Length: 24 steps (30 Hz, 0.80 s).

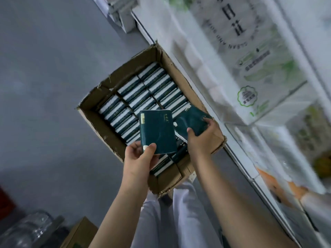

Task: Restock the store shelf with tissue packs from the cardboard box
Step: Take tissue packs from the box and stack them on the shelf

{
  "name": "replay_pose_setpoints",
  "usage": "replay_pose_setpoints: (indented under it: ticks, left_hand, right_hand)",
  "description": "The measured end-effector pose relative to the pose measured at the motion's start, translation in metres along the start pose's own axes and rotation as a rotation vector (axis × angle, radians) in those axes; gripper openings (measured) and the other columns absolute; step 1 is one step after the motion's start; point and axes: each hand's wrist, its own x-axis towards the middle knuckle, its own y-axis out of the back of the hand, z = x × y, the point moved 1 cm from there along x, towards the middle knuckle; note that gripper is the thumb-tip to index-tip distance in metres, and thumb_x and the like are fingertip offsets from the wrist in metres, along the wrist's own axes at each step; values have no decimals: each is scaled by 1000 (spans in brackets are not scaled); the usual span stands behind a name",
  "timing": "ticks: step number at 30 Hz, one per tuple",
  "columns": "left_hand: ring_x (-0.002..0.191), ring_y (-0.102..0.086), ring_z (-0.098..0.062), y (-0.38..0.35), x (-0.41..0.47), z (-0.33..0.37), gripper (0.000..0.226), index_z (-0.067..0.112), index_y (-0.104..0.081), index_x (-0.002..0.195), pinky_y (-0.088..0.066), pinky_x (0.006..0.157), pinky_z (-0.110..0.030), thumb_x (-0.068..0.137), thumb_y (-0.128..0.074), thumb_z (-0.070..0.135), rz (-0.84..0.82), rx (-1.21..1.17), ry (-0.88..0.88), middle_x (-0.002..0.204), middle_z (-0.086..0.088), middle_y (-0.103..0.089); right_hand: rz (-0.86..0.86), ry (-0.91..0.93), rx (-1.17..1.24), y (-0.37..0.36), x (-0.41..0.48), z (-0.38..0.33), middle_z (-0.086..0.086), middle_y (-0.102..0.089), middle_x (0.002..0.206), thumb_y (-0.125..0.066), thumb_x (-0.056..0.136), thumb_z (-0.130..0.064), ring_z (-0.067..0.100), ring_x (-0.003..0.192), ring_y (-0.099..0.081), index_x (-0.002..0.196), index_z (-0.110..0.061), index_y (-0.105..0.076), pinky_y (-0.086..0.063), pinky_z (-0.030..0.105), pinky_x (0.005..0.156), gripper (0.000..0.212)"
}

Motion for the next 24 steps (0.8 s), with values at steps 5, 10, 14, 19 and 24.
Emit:
replay_pose_setpoints:
  ticks: [5, 10, 14, 19, 24]
  left_hand:
    - [89, -70, -18, 6, -111, 68, 47, 19, -40, 132, -57, 76, -32, 92, -58, 2, -172, -134, -33, 112, -8, -63]
    - [96, -70, -24, 23, -236, 138, 52, 21, -41, 135, -59, 79, -37, 91, -51, -7, -374, -164, -109, 117, -11, -64]
    - [114, -61, -37, 39, -324, 183, 51, 11, -47, 130, -47, 101, -52, 84, -54, -8, -478, -148, -219, 124, -18, -64]
    - [102, -66, -29, 51, -405, 217, 62, 21, -44, 134, -48, 95, -50, 80, -73, 11, -498, 87, -445, 117, -6, -68]
    - [97, -67, -33, 44, -468, 241, 98, 45, 2, 148, -53, 89, -47, 89, -66, 7, -518, 137, -589, 117, -15, -66]
  right_hand:
    - [-78, 15, 169, 74, -90, -97, -1, -58, 109, -65, 91, -10, 7, 86, -62, 144, -24, -29, -45, 5, 59, 66]
    - [-174, 202, 224, 166, -198, -188, -9, -57, 102, -59, 96, -13, -10, 70, -62, 135, -31, -37, -44, 5, 52, 48]
    - [-272, 457, 122, 222, -270, -233, -16, -56, 113, -60, 96, -15, -10, 85, -63, 128, -38, -41, -56, 20, 72, 43]
    - [-209, 552, 245, 286, -334, -269, -4, -57, 111, -62, 94, -18, 7, 96, -63, 128, -36, -45, -52, 19, 74, 41]
    - [-109, 657, 313, 352, -380, -290, -12, -62, 114, -70, 89, -21, 15, 105, -61, 111, -38, -57, -52, 38, 90, 31]
